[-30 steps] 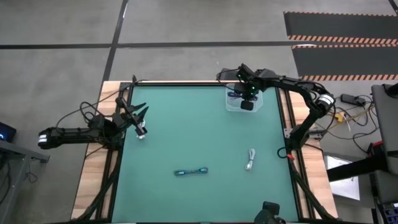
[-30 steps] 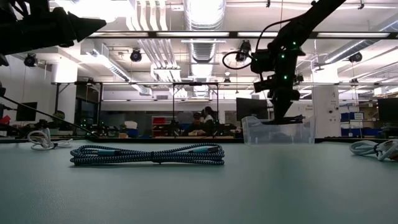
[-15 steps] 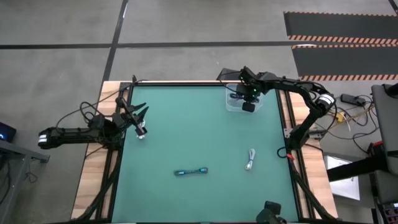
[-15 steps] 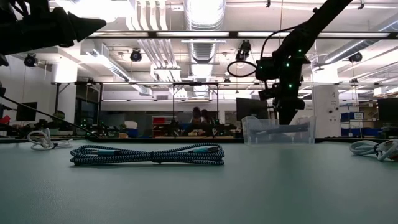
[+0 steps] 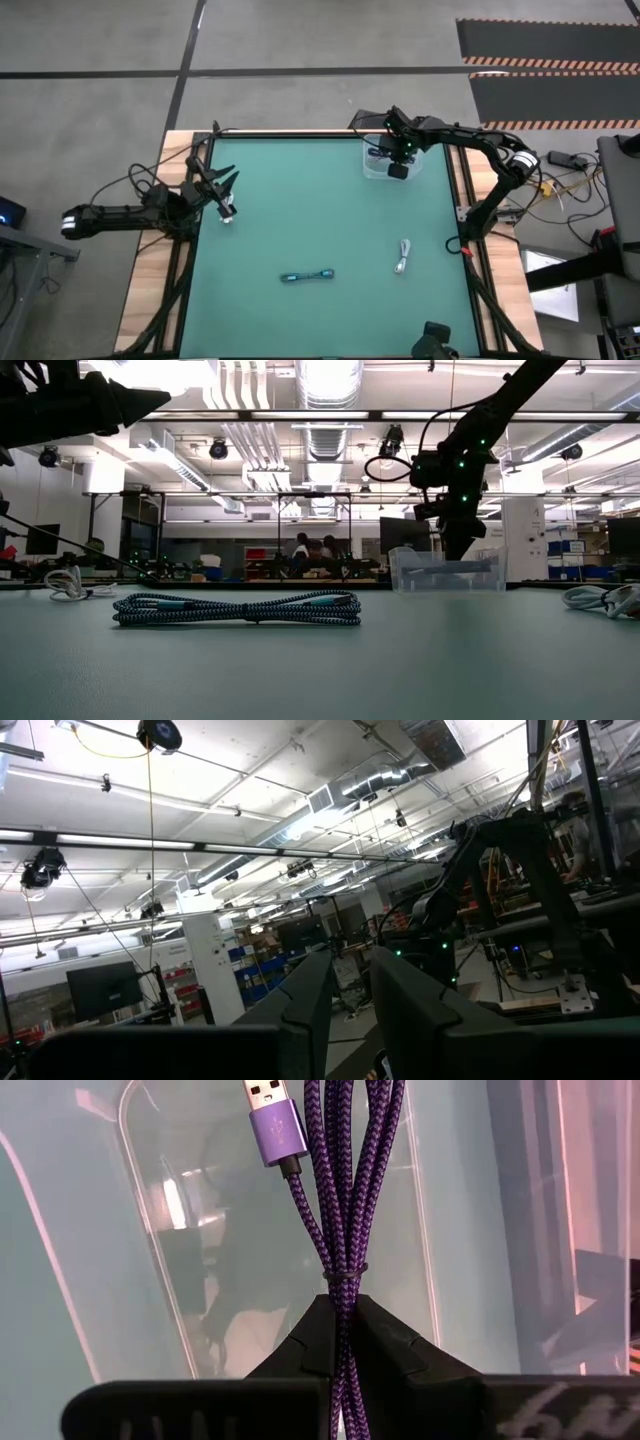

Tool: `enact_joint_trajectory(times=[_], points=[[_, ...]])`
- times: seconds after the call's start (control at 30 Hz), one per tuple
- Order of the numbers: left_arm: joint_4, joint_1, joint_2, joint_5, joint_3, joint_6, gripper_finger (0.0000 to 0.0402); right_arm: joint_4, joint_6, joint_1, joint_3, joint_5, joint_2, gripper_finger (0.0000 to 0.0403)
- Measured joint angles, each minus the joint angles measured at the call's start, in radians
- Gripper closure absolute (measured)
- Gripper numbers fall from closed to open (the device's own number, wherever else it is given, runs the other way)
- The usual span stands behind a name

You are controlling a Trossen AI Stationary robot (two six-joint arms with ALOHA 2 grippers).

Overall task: Pick and place USB-C Cables
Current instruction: Put the violet charger cable into the transparent bin

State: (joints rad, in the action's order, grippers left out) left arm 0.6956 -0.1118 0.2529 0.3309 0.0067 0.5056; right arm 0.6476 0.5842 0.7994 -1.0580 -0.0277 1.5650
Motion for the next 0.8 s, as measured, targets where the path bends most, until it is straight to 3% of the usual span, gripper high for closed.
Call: enact_joint_trajectory(times=[0.8], points=[[0.0,0.0,0.0,0.0,0.0,0.0,0.0343,-0.038,-0.009,0.0,0.047,0.001,0.0,0.039]])
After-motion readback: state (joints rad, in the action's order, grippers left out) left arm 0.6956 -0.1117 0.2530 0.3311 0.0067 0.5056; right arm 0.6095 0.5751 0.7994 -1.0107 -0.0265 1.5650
